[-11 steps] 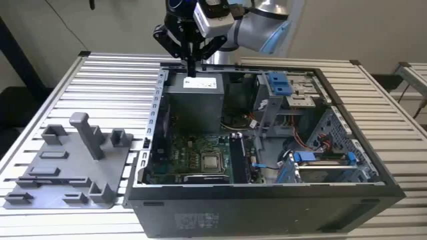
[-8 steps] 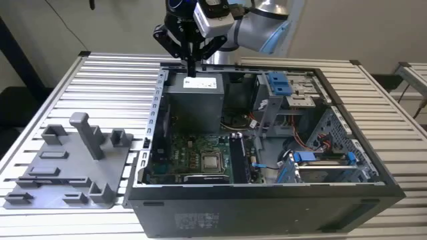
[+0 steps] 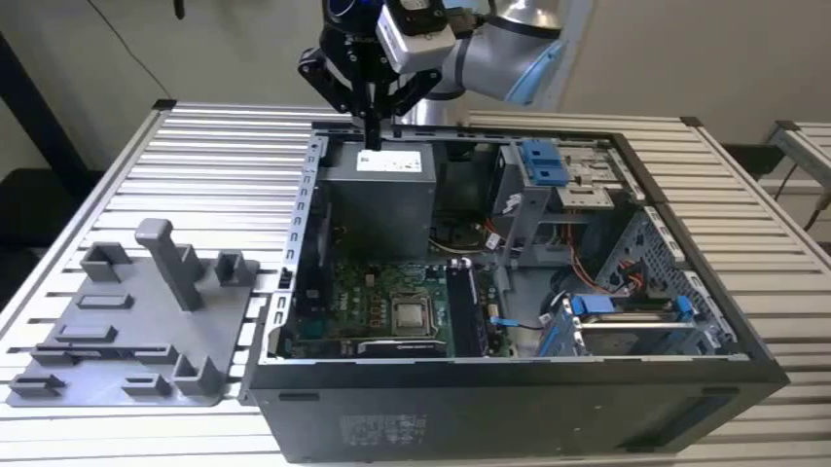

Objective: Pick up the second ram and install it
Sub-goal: 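Reach for the second ram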

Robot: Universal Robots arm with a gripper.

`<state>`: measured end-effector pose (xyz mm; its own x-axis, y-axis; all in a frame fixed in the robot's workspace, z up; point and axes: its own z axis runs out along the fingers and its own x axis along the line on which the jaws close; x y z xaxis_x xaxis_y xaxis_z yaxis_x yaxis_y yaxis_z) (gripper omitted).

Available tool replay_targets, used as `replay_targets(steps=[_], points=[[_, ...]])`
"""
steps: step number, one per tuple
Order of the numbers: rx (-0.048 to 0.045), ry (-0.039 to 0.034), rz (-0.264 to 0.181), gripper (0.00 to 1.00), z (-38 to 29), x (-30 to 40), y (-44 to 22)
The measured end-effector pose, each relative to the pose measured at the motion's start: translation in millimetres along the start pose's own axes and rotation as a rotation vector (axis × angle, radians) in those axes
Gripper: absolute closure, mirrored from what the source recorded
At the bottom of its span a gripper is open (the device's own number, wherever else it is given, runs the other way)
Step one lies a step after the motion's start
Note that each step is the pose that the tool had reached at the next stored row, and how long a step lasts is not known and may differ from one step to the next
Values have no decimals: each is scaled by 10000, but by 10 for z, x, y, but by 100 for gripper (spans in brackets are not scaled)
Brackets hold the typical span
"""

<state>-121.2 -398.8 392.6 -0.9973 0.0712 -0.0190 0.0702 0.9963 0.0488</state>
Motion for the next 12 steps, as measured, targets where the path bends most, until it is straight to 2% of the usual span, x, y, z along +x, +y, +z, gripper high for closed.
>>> replay_targets(steps=[3, 4, 9, 10, 12], points=[[2, 15, 3, 89, 0, 12, -1], [5, 43, 4, 89, -1, 17, -1], [24, 322, 16, 89, -1, 86, -6], [27, 359, 17, 89, -2, 108, -8], [27, 362, 17, 89, -2, 154, -11]])
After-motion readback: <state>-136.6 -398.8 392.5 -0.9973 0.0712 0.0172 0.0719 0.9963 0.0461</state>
